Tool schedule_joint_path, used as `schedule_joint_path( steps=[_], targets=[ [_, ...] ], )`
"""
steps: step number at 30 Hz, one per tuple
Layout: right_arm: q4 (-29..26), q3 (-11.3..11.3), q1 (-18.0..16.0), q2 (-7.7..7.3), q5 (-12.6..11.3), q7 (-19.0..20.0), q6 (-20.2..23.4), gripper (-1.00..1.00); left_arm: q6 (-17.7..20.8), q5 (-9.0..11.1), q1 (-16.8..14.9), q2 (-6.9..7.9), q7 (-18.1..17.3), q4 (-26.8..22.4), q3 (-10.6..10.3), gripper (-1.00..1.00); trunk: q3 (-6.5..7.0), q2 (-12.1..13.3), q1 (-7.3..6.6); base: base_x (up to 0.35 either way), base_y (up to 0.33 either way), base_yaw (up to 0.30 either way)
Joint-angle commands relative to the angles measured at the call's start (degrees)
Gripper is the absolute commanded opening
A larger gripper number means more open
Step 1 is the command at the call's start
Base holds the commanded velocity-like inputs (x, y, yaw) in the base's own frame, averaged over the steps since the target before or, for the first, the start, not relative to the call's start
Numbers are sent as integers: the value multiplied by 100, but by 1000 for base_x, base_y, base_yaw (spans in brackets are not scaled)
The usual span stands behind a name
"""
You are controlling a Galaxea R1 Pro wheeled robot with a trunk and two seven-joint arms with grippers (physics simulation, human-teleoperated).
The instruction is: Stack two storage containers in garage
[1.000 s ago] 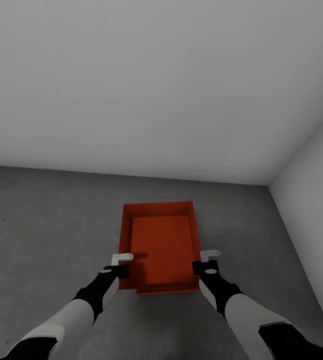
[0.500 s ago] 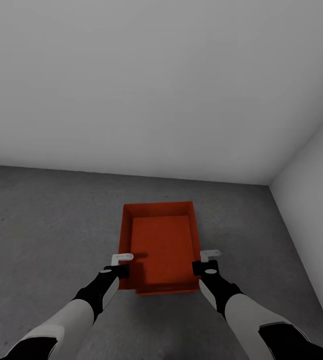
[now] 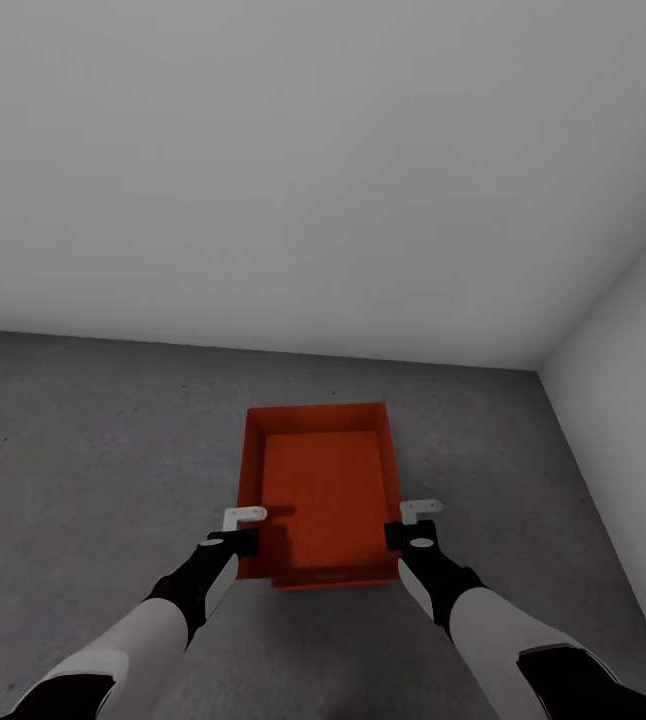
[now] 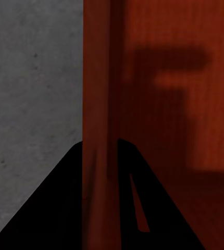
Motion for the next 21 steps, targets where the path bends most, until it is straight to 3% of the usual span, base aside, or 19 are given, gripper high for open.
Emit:
schedule_joint_path(
  steps=[1,21],
  targets=[
    [20,35,-4,-22,-39,-22,141,-100,-76,-67,0,181,31,-28,-84,-100,-4,-3,0,0,0,0],
    [20,35,-4,-21,-36,-22,141,-100,-40,-69,0,181,31,-28,-83,-100,-327,-725,396,0,0,0]
  ],
)
